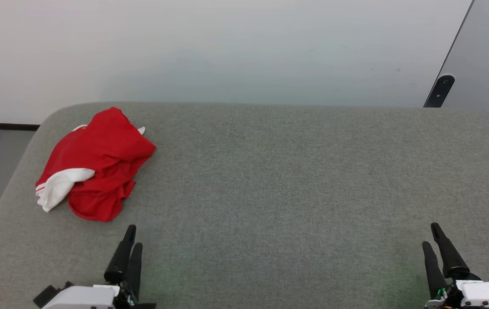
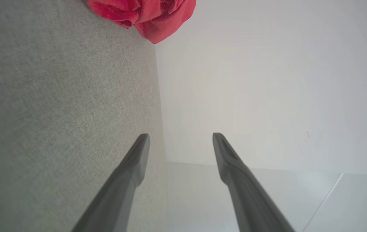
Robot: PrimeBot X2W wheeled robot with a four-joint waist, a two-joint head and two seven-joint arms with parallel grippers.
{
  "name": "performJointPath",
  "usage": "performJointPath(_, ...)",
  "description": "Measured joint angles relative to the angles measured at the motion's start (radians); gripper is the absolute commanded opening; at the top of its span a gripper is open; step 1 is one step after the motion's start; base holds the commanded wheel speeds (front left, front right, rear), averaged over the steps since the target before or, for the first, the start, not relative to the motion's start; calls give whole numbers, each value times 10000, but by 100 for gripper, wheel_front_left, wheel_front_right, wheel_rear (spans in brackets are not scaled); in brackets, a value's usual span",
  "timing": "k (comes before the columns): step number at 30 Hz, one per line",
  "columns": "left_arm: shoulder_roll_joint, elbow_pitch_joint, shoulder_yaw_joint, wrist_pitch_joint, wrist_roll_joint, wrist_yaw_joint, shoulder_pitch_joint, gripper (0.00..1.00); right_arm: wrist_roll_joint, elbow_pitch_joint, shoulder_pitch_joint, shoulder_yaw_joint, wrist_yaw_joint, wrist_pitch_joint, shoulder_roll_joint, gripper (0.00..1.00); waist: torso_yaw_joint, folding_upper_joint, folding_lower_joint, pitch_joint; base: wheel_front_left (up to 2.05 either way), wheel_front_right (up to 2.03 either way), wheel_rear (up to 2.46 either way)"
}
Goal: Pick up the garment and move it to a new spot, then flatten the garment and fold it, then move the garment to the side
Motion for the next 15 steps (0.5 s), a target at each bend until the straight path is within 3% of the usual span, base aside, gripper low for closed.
performJointPath(15, 12, -458, -568, -713, 924, 0, 42, 100, -633, -301, -5, 892, 0, -694, 2, 100, -19, 0, 0, 13, 0, 0, 0)
